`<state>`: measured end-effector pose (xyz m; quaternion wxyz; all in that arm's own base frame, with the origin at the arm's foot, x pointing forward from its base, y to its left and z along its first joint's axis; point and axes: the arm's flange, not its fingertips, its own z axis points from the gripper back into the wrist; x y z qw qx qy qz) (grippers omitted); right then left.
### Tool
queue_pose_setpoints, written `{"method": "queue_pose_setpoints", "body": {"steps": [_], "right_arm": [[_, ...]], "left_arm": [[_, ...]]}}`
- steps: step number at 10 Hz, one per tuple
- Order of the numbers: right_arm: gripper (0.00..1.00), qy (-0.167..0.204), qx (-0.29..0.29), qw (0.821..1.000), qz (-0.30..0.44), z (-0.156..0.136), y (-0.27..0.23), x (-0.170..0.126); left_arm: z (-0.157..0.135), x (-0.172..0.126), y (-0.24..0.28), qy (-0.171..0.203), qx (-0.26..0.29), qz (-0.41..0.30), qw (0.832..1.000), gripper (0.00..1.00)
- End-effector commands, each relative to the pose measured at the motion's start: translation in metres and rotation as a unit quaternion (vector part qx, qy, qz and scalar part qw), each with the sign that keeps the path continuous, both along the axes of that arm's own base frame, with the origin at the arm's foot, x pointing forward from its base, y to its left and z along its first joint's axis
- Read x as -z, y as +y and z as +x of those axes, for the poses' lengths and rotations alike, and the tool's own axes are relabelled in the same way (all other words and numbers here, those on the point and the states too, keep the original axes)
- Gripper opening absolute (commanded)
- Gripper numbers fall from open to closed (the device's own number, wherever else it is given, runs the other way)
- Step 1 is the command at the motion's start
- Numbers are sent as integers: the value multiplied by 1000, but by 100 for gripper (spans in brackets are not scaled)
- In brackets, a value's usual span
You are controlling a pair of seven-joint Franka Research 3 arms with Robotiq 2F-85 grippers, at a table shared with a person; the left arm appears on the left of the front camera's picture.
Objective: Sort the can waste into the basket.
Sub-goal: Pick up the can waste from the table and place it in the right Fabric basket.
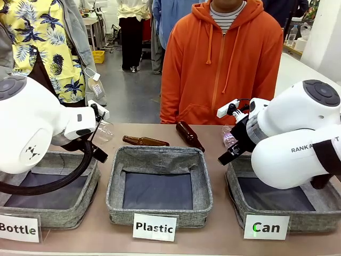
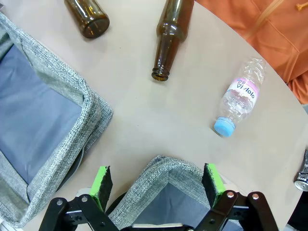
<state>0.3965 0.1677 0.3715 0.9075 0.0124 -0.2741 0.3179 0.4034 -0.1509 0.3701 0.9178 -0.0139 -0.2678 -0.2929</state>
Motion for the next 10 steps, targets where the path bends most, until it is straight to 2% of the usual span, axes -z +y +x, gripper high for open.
{"method": "queue_pose_setpoints", "body": {"steps": [1,3,4,6,8,9,10], "right_arm": [[100,0,0,1000,0,0,0,0],[100,3,-6,1000,-2,-1,0,-3],[100,1,-6,1000,4,-4,0,-16],[100,-1,-3,1000,23,-26,-1,-67],[100,-2,-25,997,73,-64,-9,-121],[100,17,-12,992,122,-84,-25,-145],[100,33,-30,979,199,-106,-50,-168]], "left_arm": [[0,0,0,0,0,0,1000,100],[0,0,0,0,0,0,1000,100],[-10,-15,-5,-1,21,-16,1000,100],[-48,-70,-7,-25,47,-52,997,100],[-100,-129,-1,-48,61,-117,990,100],[-125,-146,7,-58,91,-139,984,100],[-150,-161,27,-48,179,-166,969,100]]}}
